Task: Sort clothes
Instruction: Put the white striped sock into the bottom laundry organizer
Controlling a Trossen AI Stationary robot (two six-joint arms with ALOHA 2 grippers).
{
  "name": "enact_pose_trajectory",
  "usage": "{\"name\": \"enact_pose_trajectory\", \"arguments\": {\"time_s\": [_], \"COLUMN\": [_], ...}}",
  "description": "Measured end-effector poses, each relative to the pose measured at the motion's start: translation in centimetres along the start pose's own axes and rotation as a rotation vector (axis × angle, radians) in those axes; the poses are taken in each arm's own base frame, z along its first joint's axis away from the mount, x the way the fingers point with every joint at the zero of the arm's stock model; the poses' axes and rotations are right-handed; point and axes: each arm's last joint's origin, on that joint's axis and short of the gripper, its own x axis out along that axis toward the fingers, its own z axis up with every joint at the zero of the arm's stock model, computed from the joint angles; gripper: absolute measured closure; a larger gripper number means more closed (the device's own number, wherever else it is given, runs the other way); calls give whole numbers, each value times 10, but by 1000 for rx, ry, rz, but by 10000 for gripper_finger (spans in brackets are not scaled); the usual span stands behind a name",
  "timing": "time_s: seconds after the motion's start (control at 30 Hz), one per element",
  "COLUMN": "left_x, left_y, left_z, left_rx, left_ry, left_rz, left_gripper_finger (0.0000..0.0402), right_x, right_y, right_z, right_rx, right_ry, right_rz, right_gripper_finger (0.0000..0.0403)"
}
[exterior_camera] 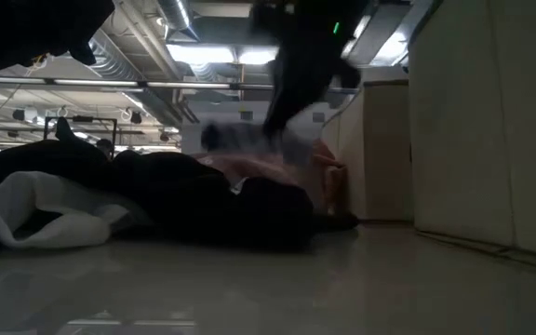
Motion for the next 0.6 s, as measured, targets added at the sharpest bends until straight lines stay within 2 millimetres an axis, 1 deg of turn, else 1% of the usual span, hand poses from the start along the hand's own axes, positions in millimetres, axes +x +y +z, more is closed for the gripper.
{"name": "enact_pose_trajectory", "arguments": {"time_s": [0.13,0.27,0.43,0.5,0.6], "left_x": [0,0,0,0,0], "left_y": [0,0,0,0,0], "left_z": [0,0,0,0,0], "left_rx": [0,0,0,0,0], "left_ry": [0,0,0,0,0], "left_rz": [0,0,0,0,0], "left_gripper_finger": [396,396,396,396,396], "right_x": [-54,-109,-169,-190,-216], "right_y": [0,0,3,5,10], "right_z": [1,-4,-21,-30,-46], "right_rx": [-8,38,98,125,180], "right_ry": [-56,-128,-217,-244,-250], "right_rz": [-42,-72,-46,-29,8], "right_gripper_finger": [389,384,390,389,385]}}
